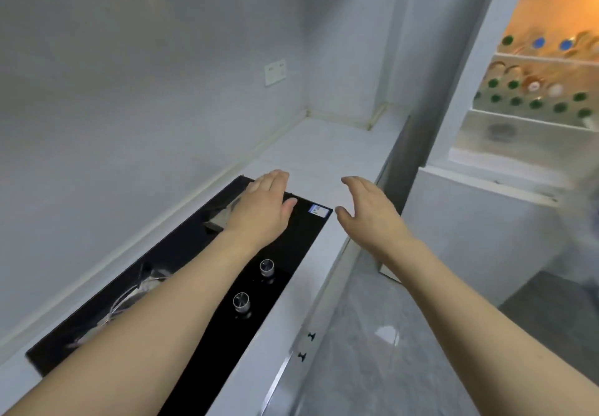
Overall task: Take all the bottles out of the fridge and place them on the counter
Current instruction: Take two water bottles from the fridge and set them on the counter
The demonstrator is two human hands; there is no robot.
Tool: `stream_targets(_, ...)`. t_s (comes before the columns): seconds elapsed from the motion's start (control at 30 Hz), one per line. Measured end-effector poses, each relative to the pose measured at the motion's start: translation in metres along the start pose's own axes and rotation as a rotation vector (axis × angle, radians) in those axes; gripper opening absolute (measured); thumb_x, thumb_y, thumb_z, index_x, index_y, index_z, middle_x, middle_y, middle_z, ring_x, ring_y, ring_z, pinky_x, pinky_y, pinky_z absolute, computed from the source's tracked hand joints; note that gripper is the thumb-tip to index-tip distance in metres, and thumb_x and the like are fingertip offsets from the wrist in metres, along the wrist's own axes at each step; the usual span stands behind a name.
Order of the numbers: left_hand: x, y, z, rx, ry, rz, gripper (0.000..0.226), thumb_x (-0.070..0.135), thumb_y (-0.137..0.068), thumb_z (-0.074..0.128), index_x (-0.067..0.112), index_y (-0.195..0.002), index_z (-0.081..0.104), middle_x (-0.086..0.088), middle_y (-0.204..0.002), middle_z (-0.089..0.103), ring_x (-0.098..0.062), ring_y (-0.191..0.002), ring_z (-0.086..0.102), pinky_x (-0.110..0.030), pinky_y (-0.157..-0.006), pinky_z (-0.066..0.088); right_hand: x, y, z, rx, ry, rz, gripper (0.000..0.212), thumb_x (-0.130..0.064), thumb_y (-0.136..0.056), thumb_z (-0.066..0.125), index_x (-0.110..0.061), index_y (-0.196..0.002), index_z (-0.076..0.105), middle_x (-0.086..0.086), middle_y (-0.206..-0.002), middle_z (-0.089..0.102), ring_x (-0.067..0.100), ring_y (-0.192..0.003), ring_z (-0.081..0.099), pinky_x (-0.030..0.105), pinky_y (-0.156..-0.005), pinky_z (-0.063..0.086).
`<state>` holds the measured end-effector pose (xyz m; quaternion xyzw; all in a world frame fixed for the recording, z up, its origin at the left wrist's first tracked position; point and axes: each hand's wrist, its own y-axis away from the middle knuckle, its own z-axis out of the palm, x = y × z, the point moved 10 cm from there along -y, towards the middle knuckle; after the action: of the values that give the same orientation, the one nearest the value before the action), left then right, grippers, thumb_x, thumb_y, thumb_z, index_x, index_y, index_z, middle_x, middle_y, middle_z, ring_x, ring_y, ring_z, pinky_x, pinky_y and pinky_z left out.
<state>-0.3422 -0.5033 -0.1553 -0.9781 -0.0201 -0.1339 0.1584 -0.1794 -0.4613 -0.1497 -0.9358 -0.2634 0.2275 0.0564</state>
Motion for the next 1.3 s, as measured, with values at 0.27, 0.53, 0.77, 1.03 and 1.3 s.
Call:
stream_targets(0.27, 0.110, -0.085, 0.059, -0.035, 0.014, 0.138, 0.053, 0.030, -0.101, 0.045, 0.005, -0.146, 0.032, -0.012, -0.153, 0.034, -0.027, -0.140, 0.030, -0.036, -0.116, 0.022, 0.135, 0.000, -0.053, 0.054, 0.026, 0.140, 0.056, -0.020, -0.093, 0.054, -0.006, -0.143, 0.036, 0.011, -0.145, 0.042, 0.025, -0.136, 0.035, 0.029, -0.111, 0.024)
stream_targets(0.53, 0.210, -0.140, 0.093, -0.046, 0.041, 0.252, 0.052, 0.030, -0.101, 0.044, 0.006, -0.145, 0.033, -0.010, -0.151, 0.036, -0.027, -0.138, 0.033, -0.036, -0.114, 0.025, 0.229, 0.011, -0.104, 0.103, 0.038, 0.256, 0.057, -0.021, -0.094, 0.052, -0.008, -0.146, 0.032, 0.009, -0.150, 0.036, 0.023, -0.139, 0.029, 0.029, -0.114, 0.020)
stream_targets(0.77, 0.277, -0.176, 0.111, -0.052, 0.062, 0.355, 0.052, 0.030, -0.100, 0.047, 0.004, -0.144, 0.036, -0.012, -0.148, 0.040, -0.030, -0.136, 0.036, -0.039, -0.114, 0.028, 0.287, 0.020, -0.147, 0.193, 0.056, 0.367, 0.054, -0.021, -0.093, 0.052, -0.008, -0.143, 0.034, 0.010, -0.146, 0.039, 0.024, -0.137, 0.031, 0.033, -0.112, 0.025)
stream_targets(1.03, 0.343, -0.219, 0.132, -0.057, 0.119, 0.468, 0.048, 0.028, -0.099, 0.049, 0.005, -0.140, 0.039, -0.011, -0.143, 0.045, -0.030, -0.130, 0.041, -0.039, -0.109, 0.031, 0.339, 0.011, -0.180, 0.263, 0.120, 0.446, 0.051, -0.022, -0.092, 0.054, -0.008, -0.139, 0.039, 0.009, -0.140, 0.045, 0.024, -0.130, 0.039, 0.033, -0.110, 0.029)
stream_targets(1.3, 0.378, -0.298, 0.169, -0.073, 0.129, 0.562, 0.049, 0.030, -0.099, 0.049, 0.007, -0.140, 0.038, -0.010, -0.142, 0.045, -0.029, -0.128, 0.043, -0.040, -0.107, 0.036, 0.399, -0.044, -0.188, 0.297, 0.147, 0.501, 0.054, -0.022, -0.092, 0.054, -0.007, -0.142, 0.038, 0.009, -0.145, 0.042, 0.024, -0.135, 0.036, 0.031, -0.112, 0.025)
